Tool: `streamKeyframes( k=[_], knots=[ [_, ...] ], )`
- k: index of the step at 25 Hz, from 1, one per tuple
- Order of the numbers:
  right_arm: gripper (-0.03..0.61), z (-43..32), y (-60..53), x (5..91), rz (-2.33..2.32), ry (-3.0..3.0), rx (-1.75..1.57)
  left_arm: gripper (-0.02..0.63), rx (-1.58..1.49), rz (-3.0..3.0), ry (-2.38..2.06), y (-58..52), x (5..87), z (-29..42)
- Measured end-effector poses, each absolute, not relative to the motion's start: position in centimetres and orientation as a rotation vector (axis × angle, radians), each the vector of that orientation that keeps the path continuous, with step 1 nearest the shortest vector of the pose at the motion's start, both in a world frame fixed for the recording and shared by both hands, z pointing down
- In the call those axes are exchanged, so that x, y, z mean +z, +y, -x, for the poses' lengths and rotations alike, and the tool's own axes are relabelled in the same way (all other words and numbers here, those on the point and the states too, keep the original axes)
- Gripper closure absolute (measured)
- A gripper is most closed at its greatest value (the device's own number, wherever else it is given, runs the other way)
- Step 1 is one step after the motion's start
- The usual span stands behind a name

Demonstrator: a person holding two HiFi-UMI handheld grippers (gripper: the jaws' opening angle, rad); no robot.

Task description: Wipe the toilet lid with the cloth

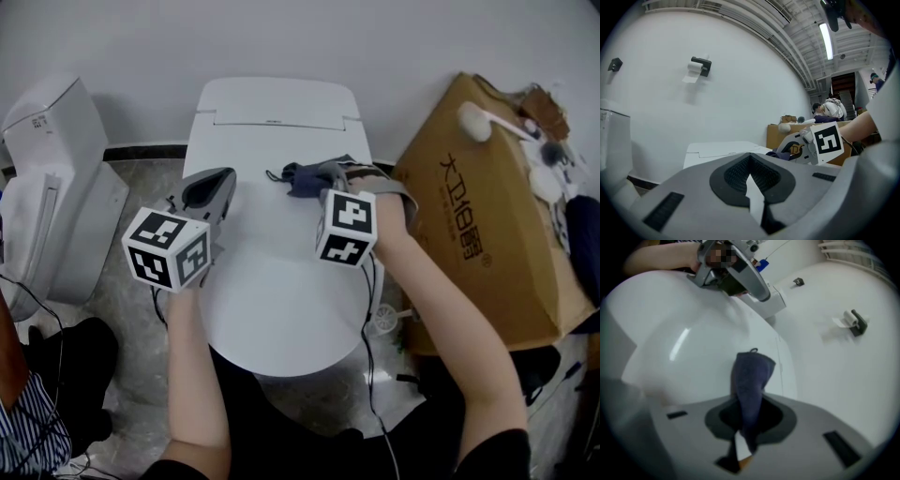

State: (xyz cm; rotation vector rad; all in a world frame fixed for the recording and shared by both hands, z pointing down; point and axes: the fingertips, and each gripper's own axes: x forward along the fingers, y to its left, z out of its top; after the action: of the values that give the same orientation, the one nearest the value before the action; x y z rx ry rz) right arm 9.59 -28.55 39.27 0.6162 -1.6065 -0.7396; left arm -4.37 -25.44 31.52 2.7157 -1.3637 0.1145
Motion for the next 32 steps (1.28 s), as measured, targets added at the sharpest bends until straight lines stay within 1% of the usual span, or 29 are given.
streamKeyframes(
  k=[32],
  knots=[
    [0.512, -9.3, -19.2, 39.7, -0.575, -1.679, -0.696, 0.598, 0.119, -2.703, -1.377, -25.7, 31.6, 4.5]
  ],
)
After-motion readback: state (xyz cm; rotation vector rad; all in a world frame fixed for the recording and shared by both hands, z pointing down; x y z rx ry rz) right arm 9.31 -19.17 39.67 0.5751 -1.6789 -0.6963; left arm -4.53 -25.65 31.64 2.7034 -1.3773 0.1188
